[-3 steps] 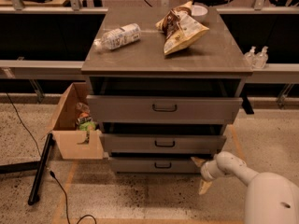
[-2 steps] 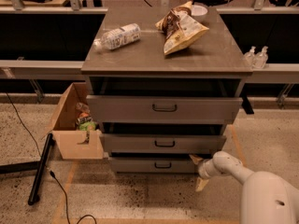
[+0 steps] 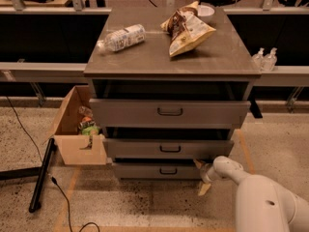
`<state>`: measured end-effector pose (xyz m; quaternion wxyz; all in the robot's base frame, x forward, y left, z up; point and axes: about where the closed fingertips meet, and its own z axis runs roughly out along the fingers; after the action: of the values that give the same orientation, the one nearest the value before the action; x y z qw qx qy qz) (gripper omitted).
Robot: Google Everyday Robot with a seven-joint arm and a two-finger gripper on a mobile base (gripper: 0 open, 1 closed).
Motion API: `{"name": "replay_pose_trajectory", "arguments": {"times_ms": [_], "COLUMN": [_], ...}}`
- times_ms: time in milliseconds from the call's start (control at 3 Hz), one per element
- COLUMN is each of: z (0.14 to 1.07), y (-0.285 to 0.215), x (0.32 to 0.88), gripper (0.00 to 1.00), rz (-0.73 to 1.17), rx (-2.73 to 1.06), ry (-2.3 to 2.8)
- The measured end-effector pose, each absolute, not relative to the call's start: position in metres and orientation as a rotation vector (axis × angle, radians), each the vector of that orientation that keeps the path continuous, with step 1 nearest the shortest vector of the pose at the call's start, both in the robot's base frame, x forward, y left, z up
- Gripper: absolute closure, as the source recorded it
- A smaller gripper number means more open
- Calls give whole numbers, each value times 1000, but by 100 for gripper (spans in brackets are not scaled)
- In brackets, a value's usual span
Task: Open bottom drawer
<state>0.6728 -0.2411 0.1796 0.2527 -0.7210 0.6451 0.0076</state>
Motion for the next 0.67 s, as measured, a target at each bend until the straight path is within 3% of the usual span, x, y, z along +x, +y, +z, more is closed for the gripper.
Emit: {"name": "replay_pose_trajectory", "arguments": {"times_ms": [667], "z": [175], "y": [-248], "x": [677], "gripper": [39], "rz": [7], "rx": [-1976], "ry": [1793]}}
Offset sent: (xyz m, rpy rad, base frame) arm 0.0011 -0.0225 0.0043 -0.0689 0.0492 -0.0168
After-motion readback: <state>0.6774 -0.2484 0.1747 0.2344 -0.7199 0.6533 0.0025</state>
